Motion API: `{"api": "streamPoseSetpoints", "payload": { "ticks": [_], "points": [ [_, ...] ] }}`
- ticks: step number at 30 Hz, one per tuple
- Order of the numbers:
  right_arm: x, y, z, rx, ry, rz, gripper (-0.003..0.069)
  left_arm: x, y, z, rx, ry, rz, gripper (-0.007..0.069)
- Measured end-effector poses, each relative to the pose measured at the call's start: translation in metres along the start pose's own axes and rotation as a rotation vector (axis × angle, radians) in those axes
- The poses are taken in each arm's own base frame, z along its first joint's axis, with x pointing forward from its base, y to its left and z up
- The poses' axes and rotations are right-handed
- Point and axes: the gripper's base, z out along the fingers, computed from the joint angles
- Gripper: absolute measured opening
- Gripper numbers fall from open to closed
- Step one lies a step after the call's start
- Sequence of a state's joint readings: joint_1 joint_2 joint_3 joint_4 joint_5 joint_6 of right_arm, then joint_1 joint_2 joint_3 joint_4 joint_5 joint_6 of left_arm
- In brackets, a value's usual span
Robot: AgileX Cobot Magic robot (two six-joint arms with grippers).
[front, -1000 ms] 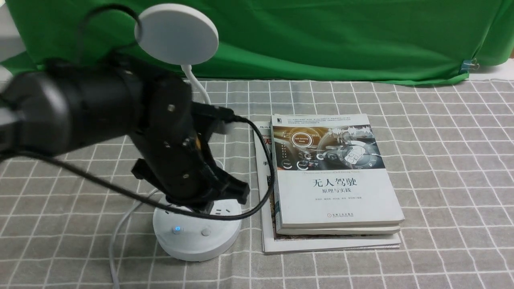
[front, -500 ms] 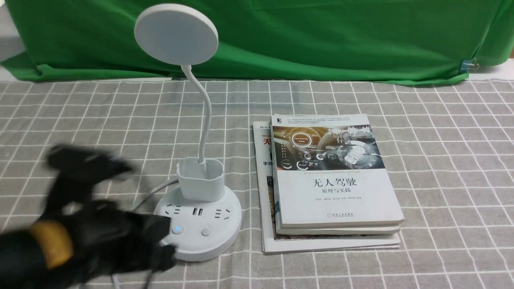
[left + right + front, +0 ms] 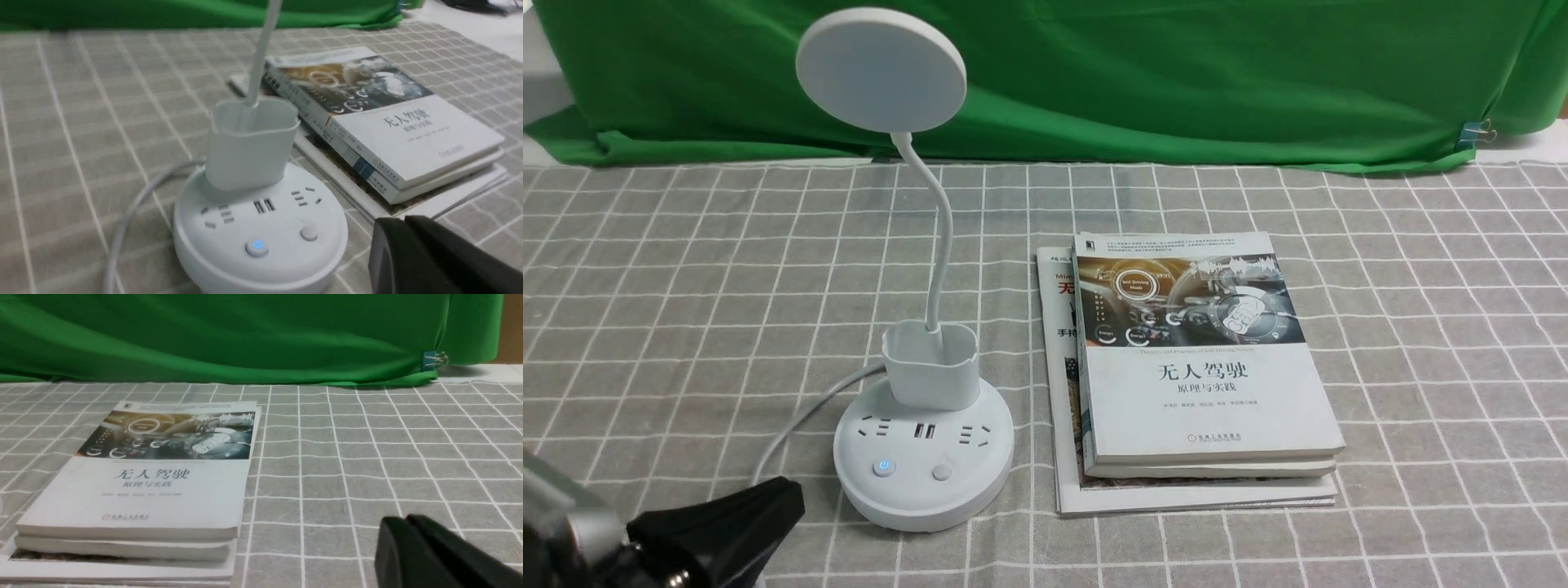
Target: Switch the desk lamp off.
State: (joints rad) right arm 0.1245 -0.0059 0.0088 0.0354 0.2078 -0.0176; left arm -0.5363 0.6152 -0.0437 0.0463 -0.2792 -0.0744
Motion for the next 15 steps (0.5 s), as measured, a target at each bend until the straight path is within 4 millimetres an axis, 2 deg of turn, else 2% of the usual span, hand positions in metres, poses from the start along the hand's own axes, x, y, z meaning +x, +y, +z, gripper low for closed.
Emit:
{"api": "streamPoseSetpoints", "payload": {
  "ticks": [2, 9, 15],
  "points": [
    [0.000, 0.000, 0.000, 0.000, 0.000, 0.000, 0.0036, -0.002, -0.001, 0.000, 0.014, -0.035, 0.062, 0.0001],
    [0.000, 0.000, 0.000, 0.000, 0.000, 0.000, 0.0036, -0.005, 0.004, -0.002, -0.041, -0.092, 0.100, 0.0001],
    [0.000, 0.000, 0.000, 0.000, 0.000, 0.000, 0.0036, -0.010, 0.020, -0.027, -0.234, -0.210, 0.121, 0.0001]
  ]
}}
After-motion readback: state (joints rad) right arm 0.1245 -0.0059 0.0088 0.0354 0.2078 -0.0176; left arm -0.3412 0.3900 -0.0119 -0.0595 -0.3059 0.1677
